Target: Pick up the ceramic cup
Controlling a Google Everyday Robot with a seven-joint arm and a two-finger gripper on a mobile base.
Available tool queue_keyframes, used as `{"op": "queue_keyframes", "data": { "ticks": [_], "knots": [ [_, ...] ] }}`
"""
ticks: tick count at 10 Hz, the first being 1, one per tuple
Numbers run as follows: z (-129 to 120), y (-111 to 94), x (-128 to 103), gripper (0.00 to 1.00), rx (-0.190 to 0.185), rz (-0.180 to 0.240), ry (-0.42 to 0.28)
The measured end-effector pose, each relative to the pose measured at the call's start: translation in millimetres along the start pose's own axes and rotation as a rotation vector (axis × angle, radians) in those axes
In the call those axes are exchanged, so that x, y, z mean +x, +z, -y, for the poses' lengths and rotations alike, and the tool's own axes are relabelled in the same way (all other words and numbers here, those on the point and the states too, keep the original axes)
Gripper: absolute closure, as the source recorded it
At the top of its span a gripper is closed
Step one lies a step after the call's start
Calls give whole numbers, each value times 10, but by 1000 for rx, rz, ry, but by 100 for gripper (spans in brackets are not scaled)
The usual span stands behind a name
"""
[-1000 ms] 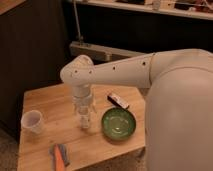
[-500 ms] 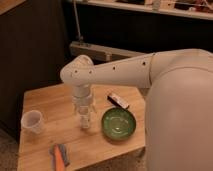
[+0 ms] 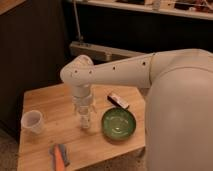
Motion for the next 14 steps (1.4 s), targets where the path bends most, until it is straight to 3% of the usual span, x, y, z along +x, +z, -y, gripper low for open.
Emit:
{"op": "queue_keyframes", "data": {
  "ticks": [11,14],
  "knots": [
    [-1,-10,-5,35,-1,2,0],
    [-48,-267,-216,35,13,77,-31]
  ]
}}
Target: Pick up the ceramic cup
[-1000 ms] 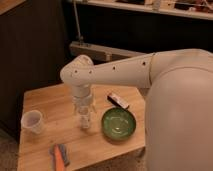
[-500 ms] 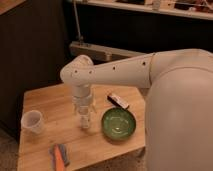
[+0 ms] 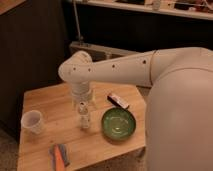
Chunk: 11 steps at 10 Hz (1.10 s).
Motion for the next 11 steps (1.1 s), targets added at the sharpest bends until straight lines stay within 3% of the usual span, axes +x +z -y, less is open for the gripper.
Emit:
{"op": "queue_keyframes", "data": {
  "ticks": [3,5,7,8,11],
  "knots": [
    [-273,-707,-444,35,9,122,-96],
    [-641,-1149,-722,35,-29,180,-208],
    [-1124,-1412,-865,35,-133,192,-345],
    [-1383,-1500,-930,35,-209,185,-426],
    [-1798,-1426,-865,35,-345,126,-536]
  ]
}}
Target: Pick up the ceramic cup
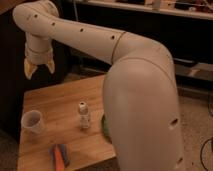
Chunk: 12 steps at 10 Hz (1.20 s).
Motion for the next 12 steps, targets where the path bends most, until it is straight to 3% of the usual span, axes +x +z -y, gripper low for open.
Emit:
{"op": "queue_keyframes", "data": {
  "ticks": [1,3,7,12],
  "knots": [
    [-73,168,76,35,-36,-23,-17],
    [-137,469,258,35,-54,-58,-37],
    [-268,1191,591,35,-39,-151,-122],
    [-331,1837,604,35,-17,-207,-215]
  ]
}}
